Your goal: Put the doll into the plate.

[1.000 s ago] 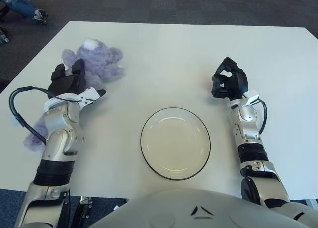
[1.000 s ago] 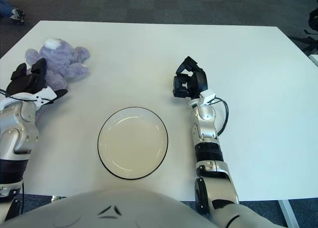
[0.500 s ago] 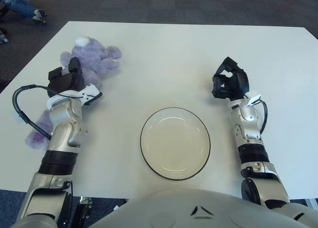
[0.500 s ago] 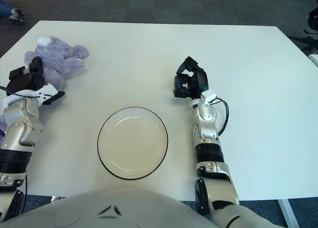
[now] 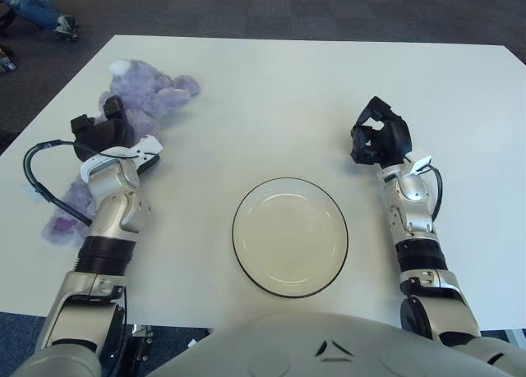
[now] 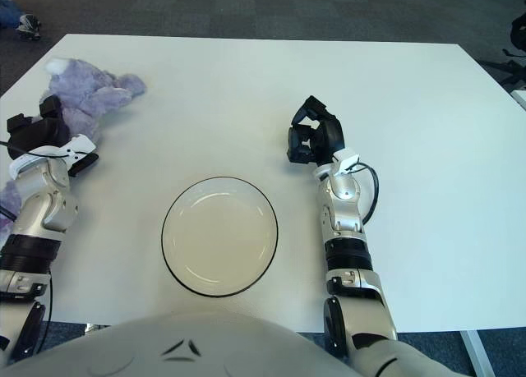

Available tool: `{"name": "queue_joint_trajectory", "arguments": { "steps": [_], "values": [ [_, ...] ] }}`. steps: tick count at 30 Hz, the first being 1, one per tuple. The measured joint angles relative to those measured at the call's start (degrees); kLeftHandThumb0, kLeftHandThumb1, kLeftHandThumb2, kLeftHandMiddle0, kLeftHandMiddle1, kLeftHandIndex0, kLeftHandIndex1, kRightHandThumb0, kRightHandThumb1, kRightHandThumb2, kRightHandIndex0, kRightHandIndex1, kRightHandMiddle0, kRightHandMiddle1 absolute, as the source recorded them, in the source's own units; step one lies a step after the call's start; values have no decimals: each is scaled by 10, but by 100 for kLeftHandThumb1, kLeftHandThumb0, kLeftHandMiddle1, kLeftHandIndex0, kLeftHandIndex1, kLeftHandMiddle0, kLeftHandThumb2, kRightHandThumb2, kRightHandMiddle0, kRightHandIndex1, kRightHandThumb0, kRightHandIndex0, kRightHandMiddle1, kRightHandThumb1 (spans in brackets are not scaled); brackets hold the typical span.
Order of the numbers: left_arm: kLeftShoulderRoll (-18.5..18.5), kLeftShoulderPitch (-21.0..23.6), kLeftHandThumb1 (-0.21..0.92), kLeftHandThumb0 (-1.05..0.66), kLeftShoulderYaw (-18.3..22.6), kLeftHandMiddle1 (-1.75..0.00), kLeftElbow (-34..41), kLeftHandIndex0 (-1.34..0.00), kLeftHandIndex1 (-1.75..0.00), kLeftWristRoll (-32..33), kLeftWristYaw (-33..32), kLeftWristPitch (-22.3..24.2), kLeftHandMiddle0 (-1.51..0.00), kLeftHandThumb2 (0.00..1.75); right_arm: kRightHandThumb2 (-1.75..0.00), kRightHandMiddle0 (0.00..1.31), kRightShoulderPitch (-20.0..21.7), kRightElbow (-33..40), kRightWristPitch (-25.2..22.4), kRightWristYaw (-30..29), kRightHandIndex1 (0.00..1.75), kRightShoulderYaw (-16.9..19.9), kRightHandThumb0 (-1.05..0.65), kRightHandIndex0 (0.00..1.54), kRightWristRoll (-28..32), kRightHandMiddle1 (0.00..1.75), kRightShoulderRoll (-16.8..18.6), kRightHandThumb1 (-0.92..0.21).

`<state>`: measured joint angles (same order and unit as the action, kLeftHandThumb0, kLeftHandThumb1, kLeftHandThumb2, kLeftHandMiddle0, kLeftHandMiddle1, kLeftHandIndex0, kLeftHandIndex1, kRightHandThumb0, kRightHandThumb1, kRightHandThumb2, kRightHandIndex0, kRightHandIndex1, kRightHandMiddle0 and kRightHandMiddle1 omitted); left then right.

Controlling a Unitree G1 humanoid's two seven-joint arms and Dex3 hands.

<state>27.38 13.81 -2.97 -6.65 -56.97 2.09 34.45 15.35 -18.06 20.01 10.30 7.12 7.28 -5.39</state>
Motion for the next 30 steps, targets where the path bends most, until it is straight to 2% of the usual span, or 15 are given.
{"name": "queue_joint_trajectory", "arguments": {
  "steps": [6,9,13,19,26,28,30],
  "values": [
    [-1,8,13,5,-9,-140,-10,0,-64,0,-15,19,0,127,-129,59,-2,11,-13,2,175,1,-47,127,5,175,0,-34],
    [-2,9,14,9,-16,-165,-8,0,-67,-1,-16,32,0,130,-131,61,-3,14,-18,2,175,1,-48,128,5,175,0,-33],
    [-3,12,16,12,-26,-172,-5,0,-75,-3,-15,50,0,132,-132,61,-4,19,-22,2,175,1,-48,129,5,175,0,-32],
    [-2,17,17,17,-43,-174,-1,0,-102,-11,-11,74,-4,135,-134,63,-6,25,-28,2,175,1,-49,129,5,175,0,-30],
    [1,17,17,20,-52,-175,4,0,-147,-15,-11,76,-17,140,-132,61,-6,25,-28,5,175,1,-48,128,5,175,0,-32],
    [3,17,30,31,-54,-175,6,0,-159,-15,-13,72,-33,129,-131,61,-6,25,-28,6,175,1,-48,127,5,175,0,-33],
    [5,15,38,38,-55,-175,8,0,-168,-15,-17,65,-43,122,-130,60,-6,25,-28,7,175,1,-48,127,5,175,0,-33]
  ]
}}
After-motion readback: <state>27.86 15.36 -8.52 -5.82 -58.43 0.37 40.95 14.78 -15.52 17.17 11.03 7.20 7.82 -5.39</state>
